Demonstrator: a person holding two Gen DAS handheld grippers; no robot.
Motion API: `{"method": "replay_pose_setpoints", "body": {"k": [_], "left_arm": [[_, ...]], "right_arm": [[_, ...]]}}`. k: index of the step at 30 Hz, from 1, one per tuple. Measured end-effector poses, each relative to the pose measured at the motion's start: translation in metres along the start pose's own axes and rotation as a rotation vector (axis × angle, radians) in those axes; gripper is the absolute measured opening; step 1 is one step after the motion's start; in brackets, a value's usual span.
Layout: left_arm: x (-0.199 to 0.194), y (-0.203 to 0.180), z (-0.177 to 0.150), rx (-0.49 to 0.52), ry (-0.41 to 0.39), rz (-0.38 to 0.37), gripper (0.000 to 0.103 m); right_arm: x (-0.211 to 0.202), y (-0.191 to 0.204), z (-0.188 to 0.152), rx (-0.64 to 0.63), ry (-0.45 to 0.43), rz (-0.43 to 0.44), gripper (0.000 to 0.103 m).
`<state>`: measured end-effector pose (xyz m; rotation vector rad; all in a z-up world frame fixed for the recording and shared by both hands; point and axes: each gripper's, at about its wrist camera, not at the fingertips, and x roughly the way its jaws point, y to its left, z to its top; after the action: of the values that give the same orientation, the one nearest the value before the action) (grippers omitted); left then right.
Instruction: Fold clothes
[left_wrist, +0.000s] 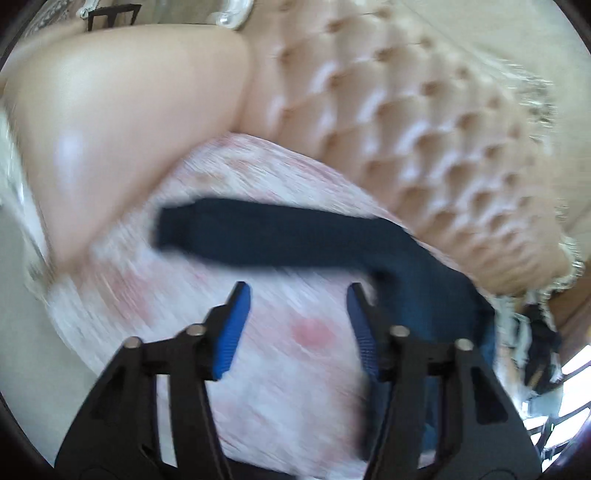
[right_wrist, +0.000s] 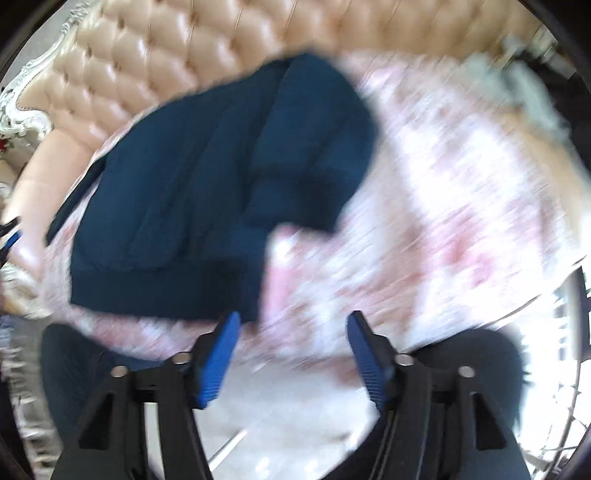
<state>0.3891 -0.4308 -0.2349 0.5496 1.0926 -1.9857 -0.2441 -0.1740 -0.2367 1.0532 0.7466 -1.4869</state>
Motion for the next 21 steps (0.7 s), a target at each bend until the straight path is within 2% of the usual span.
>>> {"method": "replay_pose_setpoints", "body": {"k": [1, 2, 3, 5, 7, 9, 12, 16, 21], "left_arm": [[-0.002, -0.007, -0.020, -0.011, 0.015, -0.043, 0.059], [-0.003, -0.015, -0.040, -0.022, 0.030, -0.086, 0.059], [-0.003, -0.017, -0.055, -0.046, 0.044, -0.136, 0.059], [-0.001, -0.016, -0.080, -0.106, 0.071, -0.240, 0.059], [0.001, -0.014, -0.100, -0.133, 0.089, -0.281, 0.059], [0.004, -0.007, -0.115, -0.156, 0.099, -0.287, 0.059], [0.009, -0.003, -0.124, -0.170, 0.107, -0.278, 0.058], [0.016, -0.005, -0.123, -0.169, 0.111, -0.257, 0.058], [0.022, -0.010, -0.122, -0.152, 0.111, -0.233, 0.058]], "right_arm": [[-0.010, -0.003, 0.003, -0.023, -0.064, -0.068, 0.080], [-0.018, -0.004, 0.006, -0.045, -0.129, -0.132, 0.082], [-0.019, -0.007, 0.009, -0.041, -0.162, -0.126, 0.082], [-0.005, -0.015, 0.016, 0.032, -0.148, 0.057, 0.082], [0.010, -0.018, 0.025, 0.101, -0.129, 0.222, 0.080], [0.037, -0.007, 0.032, 0.191, -0.102, 0.303, 0.077], [0.073, -0.016, 0.020, 0.345, -0.066, 0.428, 0.076], [0.094, -0.028, 0.018, 0.456, -0.037, 0.500, 0.076], [0.100, -0.049, 0.022, 0.539, -0.056, 0.584, 0.076]]}}
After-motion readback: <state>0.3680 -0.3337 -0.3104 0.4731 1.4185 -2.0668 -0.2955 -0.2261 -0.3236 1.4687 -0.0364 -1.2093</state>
